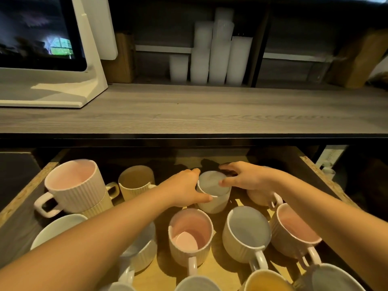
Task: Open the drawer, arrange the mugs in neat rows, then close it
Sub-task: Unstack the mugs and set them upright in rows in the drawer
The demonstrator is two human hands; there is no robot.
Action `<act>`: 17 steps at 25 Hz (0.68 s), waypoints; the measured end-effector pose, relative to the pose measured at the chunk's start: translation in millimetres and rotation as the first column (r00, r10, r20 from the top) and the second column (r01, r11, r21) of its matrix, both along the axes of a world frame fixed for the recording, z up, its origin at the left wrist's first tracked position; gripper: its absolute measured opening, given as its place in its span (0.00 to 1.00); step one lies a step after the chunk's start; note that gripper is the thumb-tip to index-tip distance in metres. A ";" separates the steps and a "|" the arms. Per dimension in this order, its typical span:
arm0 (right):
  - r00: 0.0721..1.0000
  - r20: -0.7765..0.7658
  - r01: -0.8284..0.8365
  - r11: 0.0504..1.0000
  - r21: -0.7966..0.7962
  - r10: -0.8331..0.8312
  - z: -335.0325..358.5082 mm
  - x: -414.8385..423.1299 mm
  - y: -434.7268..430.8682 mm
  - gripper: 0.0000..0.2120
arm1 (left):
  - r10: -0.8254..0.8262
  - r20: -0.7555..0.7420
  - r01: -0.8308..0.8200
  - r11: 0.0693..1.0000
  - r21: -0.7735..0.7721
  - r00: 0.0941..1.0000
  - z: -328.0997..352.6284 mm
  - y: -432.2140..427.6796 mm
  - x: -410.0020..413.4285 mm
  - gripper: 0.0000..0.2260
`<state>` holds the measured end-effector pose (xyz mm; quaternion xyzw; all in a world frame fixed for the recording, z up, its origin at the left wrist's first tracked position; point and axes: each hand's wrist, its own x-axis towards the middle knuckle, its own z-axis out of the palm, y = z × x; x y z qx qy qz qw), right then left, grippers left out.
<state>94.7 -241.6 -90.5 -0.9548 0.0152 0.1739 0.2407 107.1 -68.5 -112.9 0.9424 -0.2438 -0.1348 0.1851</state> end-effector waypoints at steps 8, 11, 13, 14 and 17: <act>0.987 -0.019 -0.160 0.980 -0.115 0.158 3.6 -3.1 -23.3 0.27 | 0.096 -0.021 -0.097 0.993 -0.072 0.995 -7.6 -20.0 7.1 0.30; 0.983 -0.025 -0.182 0.969 -0.165 0.180 6.0 -4.4 -28.2 0.26 | 0.109 0.004 -0.107 0.986 -0.125 0.994 -6.3 -10.6 16.2 0.24; 0.980 -0.003 -0.197 0.957 -0.211 0.201 7.0 -2.7 -25.3 0.27 | 0.130 -0.003 -0.128 0.978 -0.162 0.992 -9.2 -5.8 20.3 0.20; 0.976 0.018 -0.207 0.949 -0.236 0.217 6.8 -0.2 -22.3 0.30 | 0.128 -0.031 -0.131 0.975 -0.180 0.991 -10.4 -5.7 20.8 0.19; 0.958 0.041 -0.267 0.933 -0.240 0.285 5.6 12.9 -10.1 0.36 | 0.084 -0.119 -0.107 0.973 -0.206 0.989 -13.3 -10.2 18.6 0.20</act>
